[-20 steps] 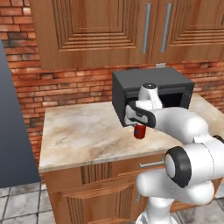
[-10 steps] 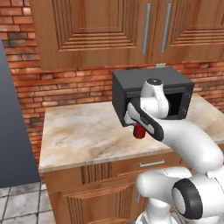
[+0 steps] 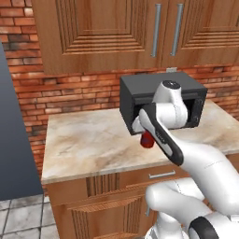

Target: Four empty soda cans are scattered around the kitchen. Gather all the cans and cluster them next to the stove for recycling.

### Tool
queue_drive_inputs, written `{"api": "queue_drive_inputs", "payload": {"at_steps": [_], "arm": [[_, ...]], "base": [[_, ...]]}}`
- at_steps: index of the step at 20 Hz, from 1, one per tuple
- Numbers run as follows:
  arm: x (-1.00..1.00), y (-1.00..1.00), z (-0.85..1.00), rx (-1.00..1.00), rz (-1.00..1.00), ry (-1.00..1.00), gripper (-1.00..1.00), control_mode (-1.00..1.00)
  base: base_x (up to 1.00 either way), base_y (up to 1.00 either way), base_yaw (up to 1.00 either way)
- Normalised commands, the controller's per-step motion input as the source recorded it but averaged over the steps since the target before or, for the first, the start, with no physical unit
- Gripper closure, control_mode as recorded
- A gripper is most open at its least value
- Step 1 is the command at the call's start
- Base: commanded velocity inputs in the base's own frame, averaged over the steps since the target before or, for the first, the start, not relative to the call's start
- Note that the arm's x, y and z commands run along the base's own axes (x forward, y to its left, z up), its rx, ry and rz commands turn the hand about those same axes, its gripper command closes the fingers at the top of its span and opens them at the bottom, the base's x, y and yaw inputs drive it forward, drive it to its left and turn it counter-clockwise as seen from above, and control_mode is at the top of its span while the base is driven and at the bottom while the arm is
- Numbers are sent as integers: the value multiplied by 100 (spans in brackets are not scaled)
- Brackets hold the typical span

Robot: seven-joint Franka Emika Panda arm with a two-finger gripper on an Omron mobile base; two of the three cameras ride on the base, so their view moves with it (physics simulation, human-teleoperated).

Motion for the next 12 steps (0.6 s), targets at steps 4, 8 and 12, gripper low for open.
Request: {"api": "queue_drive_inputs", "payload": {"at_steps": [4,8,12], "arm": [[-30,-3,46,4,0,-3,100,-100],[-28,0,24,0,0,-7,100,-100],[-28,-1,7,-5,0,-11,100,-100]], "base": [[0,0,0],[0,0,0],[0,0,0]]}}
